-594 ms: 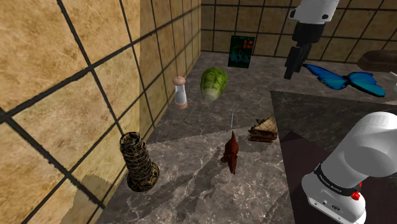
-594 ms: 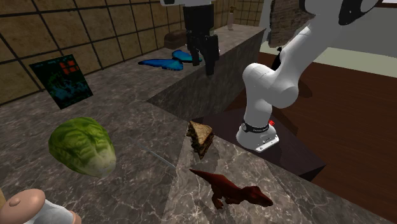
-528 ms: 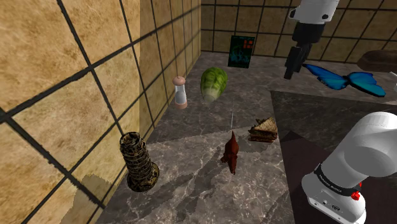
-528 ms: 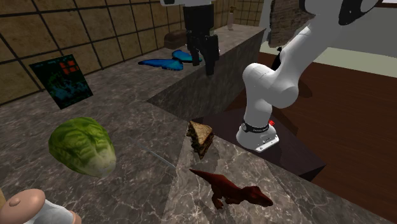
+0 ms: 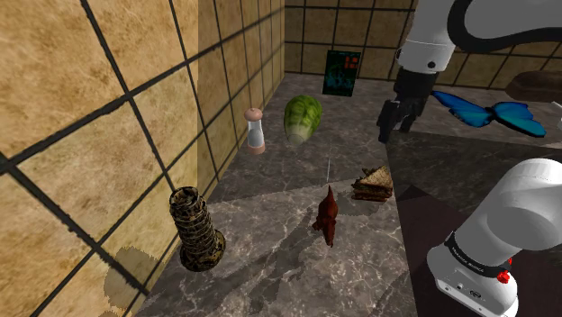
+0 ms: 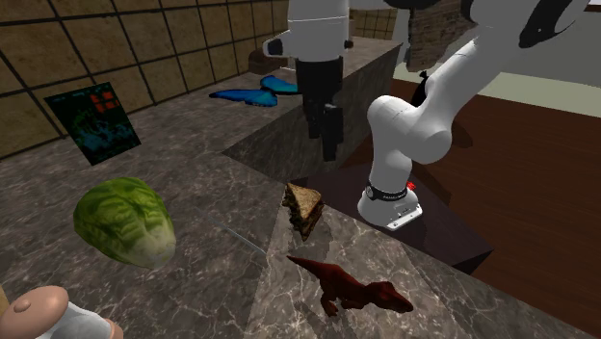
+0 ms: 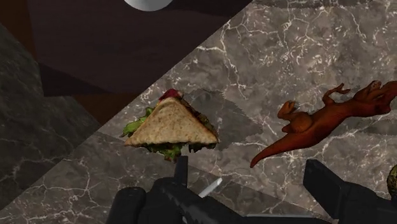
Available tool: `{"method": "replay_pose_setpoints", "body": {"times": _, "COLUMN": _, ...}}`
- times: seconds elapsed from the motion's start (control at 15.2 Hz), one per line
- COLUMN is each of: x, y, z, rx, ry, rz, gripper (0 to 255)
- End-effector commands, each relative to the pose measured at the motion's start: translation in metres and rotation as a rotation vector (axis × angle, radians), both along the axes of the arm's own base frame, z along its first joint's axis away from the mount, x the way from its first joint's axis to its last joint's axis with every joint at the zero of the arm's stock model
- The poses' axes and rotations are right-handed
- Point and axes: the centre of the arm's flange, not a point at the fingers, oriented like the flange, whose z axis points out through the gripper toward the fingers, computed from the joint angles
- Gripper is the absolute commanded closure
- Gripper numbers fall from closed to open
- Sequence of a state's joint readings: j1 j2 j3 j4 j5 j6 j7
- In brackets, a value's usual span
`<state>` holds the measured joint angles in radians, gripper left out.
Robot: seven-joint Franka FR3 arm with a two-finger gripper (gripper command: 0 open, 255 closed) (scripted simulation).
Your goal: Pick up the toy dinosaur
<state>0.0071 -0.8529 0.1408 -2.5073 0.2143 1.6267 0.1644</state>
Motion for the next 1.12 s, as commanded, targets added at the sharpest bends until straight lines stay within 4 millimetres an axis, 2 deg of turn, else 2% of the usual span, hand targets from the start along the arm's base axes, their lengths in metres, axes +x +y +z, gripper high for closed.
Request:
{"method": "replay_pose_setpoints", "body": {"times": 0.0, "x": -0.006, "y": 0.018, "z": -0.018, "rx": 0.006, "ry": -0.002, "rz": -0.062, "gripper": 0}}
{"method": "replay_pose_setpoints", "body": {"times": 0.46, "x": -0.003, "y": 0.085, "z": -0.077, "rx": 0.026, "ry": -0.004, "rz": -0.259, "gripper": 0}}
{"method": "replay_pose_setpoints", "body": {"times": 0.99, "x": 0.017, "y": 0.161, "z": -0.143, "rx": 0.048, "ry": -0.007, "rz": -0.485, "gripper": 0}}
{"method": "replay_pose_setpoints", "body": {"times": 1.06, "x": 0.018, "y": 0.163, "z": -0.145, "rx": 0.049, "ry": -0.007, "rz": -0.491, "gripper": 0}}
